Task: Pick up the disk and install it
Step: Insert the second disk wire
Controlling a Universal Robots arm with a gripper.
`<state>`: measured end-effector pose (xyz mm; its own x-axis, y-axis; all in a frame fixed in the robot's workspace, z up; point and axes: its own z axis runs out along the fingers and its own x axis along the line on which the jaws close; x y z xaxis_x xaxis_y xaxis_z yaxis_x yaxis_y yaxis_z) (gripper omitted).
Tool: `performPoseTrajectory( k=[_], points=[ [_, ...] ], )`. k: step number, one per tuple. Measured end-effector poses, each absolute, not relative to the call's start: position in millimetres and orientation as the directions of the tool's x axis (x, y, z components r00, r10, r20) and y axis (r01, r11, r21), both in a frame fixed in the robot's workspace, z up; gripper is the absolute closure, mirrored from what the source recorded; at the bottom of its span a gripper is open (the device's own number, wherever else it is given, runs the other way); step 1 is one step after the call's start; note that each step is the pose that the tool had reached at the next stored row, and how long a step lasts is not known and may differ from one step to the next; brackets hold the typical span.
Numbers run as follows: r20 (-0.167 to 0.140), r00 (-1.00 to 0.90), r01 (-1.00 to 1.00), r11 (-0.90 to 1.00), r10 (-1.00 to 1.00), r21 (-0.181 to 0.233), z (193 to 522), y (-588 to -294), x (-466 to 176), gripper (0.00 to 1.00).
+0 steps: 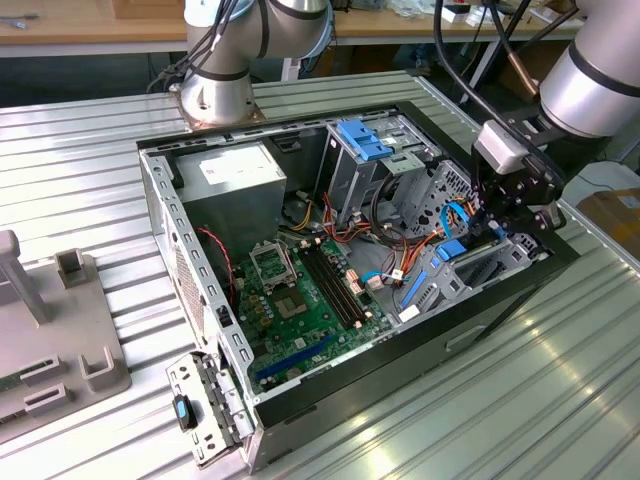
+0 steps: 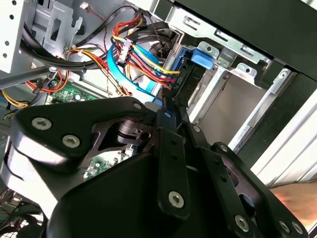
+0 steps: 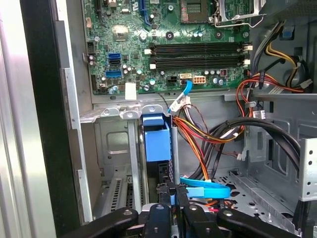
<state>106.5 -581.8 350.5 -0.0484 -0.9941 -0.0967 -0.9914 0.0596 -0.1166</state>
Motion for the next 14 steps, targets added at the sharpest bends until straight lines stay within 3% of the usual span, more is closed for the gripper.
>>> performPoseTrajectory(
  k=[14],
  points=[
    [-0.098, -0.045, -0.991, 0.057, -0.994, -0.122, 345.8, -582.7, 106.5, 0.84]
  ],
)
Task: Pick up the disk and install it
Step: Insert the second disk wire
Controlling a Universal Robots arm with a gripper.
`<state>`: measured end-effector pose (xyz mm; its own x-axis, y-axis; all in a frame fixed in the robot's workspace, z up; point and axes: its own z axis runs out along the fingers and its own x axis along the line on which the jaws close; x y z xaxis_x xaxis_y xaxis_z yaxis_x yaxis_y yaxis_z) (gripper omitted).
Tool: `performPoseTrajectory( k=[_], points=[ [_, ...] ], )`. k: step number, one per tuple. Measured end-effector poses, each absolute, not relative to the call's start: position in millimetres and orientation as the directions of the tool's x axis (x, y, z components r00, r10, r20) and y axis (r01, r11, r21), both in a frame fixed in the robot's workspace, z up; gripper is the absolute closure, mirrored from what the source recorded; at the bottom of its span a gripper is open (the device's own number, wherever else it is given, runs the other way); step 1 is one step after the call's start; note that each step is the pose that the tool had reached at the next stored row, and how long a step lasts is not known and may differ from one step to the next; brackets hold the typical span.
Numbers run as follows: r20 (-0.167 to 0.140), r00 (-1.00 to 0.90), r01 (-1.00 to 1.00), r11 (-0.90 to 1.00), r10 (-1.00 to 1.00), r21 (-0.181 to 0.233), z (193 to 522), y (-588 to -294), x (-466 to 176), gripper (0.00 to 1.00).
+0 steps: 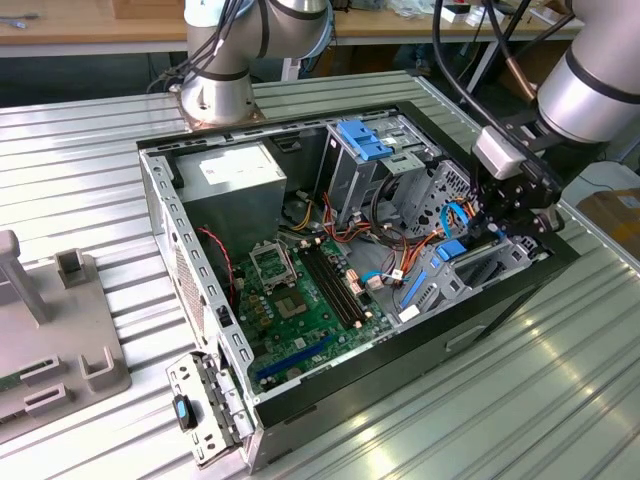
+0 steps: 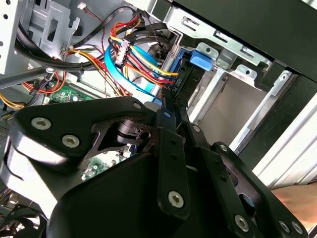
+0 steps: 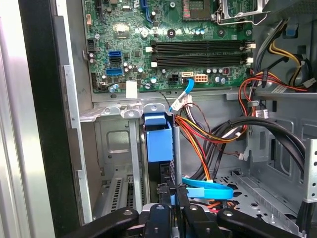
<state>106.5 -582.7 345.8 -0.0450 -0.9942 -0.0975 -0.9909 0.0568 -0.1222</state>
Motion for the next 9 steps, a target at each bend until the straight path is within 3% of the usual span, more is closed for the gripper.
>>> performPoseTrajectory(
  k=[9],
  points=[
    [-0.097, -0.045, -0.991, 0.057, -0.994, -0.122, 341.4, -582.9, 106.5, 0.84]
  ],
)
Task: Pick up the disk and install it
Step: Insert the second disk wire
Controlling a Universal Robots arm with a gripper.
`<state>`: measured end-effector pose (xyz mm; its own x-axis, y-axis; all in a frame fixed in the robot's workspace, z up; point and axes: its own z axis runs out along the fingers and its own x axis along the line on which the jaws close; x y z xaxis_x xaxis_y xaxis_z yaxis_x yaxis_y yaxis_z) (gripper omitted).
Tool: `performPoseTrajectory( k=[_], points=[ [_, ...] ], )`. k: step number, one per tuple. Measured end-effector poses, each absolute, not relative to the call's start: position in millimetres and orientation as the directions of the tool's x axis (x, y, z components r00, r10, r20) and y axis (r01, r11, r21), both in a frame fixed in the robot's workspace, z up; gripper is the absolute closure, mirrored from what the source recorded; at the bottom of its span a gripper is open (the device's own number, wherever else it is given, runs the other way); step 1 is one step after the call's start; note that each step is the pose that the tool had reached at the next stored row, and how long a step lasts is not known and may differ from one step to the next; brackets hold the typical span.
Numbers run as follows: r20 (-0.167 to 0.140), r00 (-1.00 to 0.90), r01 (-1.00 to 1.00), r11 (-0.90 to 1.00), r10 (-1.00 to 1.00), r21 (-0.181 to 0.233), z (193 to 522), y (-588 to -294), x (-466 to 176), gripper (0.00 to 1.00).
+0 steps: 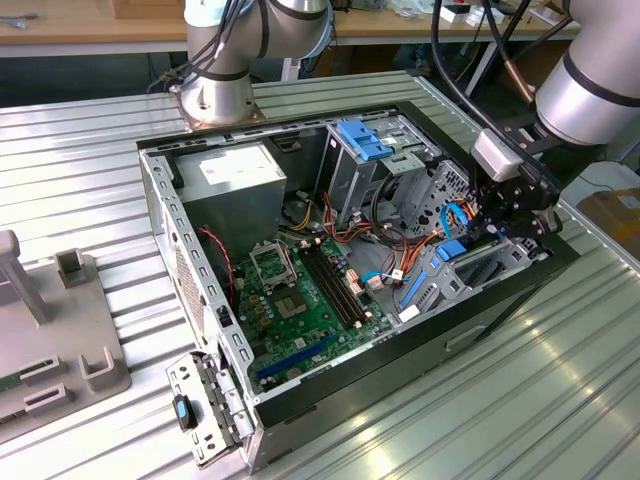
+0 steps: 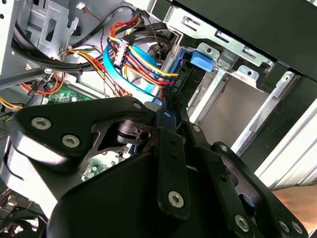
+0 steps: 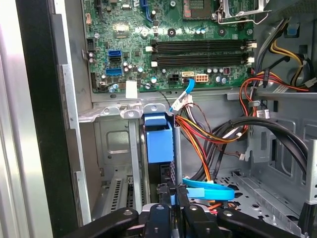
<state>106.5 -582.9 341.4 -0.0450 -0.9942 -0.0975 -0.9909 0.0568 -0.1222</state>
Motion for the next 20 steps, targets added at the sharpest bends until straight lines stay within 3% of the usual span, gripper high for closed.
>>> performPoseTrajectory(
  k=[8, 10, 20],
  points=[
    [-0.097, -0.045, -0.991, 0.057, -0.994, -0.122, 339.6, -583.0, 106.5, 0.84],
    [-0.098, -0.045, -0.991, 0.057, -0.994, -0.122, 339.4, -583.0, 106.5, 0.76],
    [-0.098, -0.045, -0.991, 0.057, -0.994, -0.122, 358.6, -582.9, 106.6, 0.76]
  ],
)
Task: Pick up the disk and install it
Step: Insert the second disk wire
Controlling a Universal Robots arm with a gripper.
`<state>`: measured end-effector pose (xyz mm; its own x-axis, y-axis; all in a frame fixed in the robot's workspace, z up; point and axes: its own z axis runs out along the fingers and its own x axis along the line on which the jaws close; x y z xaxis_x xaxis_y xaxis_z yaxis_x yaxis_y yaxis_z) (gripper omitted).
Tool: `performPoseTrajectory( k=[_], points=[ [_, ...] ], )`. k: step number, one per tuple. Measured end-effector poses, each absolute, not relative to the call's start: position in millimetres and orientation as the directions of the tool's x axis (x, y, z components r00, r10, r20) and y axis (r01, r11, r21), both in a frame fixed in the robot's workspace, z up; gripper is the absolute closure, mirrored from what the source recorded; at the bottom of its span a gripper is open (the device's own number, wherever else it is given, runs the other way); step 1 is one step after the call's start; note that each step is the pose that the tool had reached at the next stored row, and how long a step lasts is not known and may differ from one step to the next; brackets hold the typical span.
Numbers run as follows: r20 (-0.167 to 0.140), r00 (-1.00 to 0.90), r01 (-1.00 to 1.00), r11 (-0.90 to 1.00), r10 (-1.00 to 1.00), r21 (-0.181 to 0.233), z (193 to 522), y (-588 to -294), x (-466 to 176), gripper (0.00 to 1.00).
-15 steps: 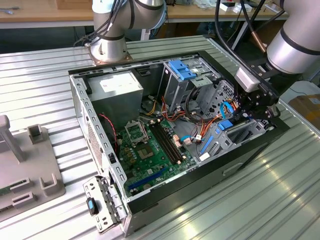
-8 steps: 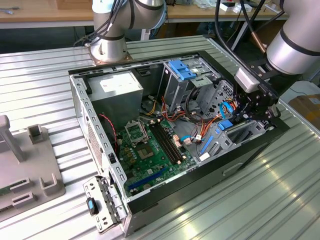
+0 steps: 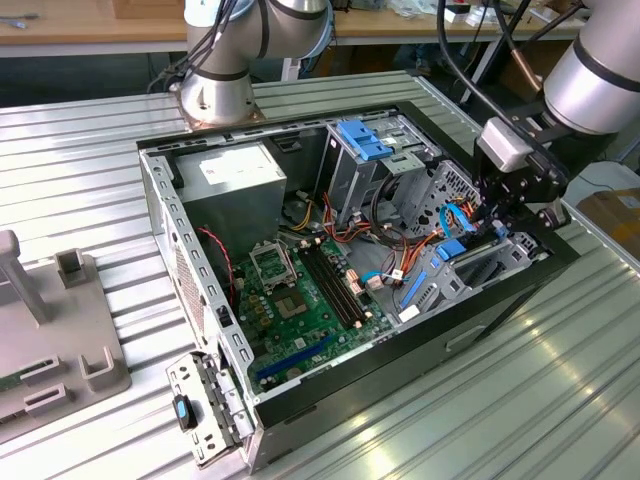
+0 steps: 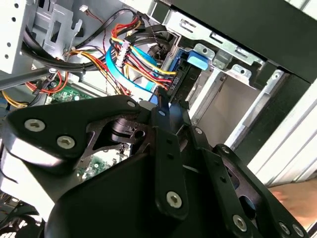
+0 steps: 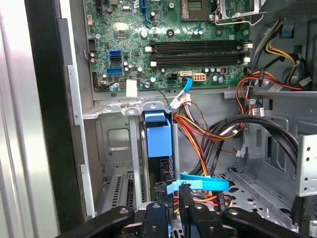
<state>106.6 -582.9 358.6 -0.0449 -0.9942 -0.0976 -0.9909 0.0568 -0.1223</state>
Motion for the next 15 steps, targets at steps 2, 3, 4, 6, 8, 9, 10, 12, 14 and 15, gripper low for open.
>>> performPoseTrajectory(
  k=[2, 3, 4, 6, 8, 9, 10, 12, 14, 15],
  points=[
    [-0.097, -0.045, -0.991, 0.057, -0.994, -0.122, 364.8, -582.7, 106.5, 0.76],
    [-0.098, -0.045, -0.991, 0.057, -0.994, -0.122, 367.6, -582.7, 106.6, 0.76],
    [-0.098, -0.045, -0.991, 0.057, -0.994, -0.123, 370.3, -582.6, 106.5, 0.76],
    [-0.097, -0.045, -0.991, 0.057, -0.994, -0.123, 374.5, -582.4, 106.5, 0.76],
    [-0.097, -0.045, -0.991, 0.057, -0.994, -0.123, 375.0, -582.4, 106.5, 0.76],
    [-0.097, -0.045, -0.991, 0.057, -0.994, -0.123, 375.0, -582.4, 106.5, 0.76],
    [-0.097, -0.045, -0.991, 0.057, -0.994, -0.123, 375.1, -582.4, 106.5, 0.76],
    [-0.097, -0.045, -0.991, 0.057, -0.994, -0.123, 375.2, -579.5, 104.9, 0.76],
    [-0.097, -0.045, -0.991, 0.057, -0.994, -0.123, 375.2, -574.3, 101.5, 0.76],
    [-0.097, -0.045, -0.991, 0.057, -0.994, -0.123, 375.2, -569.8, 98.8, 0.76]
  ],
)
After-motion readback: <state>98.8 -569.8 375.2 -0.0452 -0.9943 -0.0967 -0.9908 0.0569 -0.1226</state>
